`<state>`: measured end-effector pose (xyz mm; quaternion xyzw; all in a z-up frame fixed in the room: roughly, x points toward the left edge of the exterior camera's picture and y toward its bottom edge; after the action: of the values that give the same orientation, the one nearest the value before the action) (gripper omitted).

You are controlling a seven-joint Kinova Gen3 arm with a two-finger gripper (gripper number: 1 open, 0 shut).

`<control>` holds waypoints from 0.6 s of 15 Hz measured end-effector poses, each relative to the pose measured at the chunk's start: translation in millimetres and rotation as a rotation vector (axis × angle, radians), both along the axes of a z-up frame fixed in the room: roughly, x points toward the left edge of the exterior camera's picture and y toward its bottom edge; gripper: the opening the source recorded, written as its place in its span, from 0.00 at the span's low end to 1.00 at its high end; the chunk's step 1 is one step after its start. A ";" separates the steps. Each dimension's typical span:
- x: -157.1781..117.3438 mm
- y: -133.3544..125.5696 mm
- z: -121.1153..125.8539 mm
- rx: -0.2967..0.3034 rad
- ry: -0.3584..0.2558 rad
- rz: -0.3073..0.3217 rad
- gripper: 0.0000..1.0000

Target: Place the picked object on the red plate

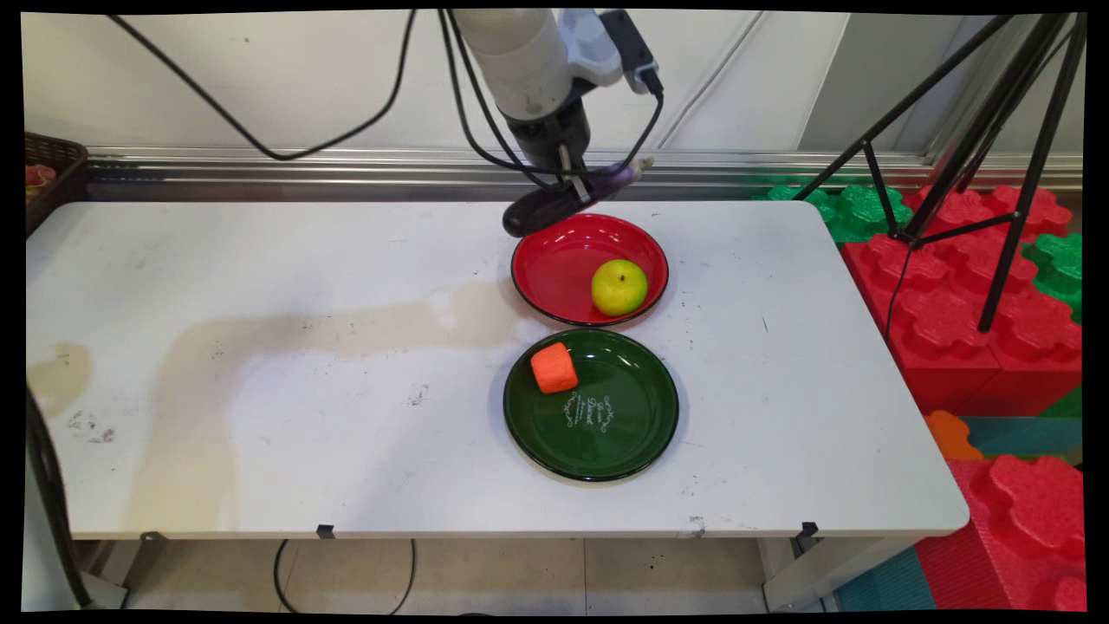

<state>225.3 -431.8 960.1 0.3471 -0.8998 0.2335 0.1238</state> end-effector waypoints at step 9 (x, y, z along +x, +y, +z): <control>4.3 -59.9 -61.5 0.059 -0.039 -0.039 0.00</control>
<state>229.6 -491.7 898.6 0.3285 -0.9151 0.2113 0.1005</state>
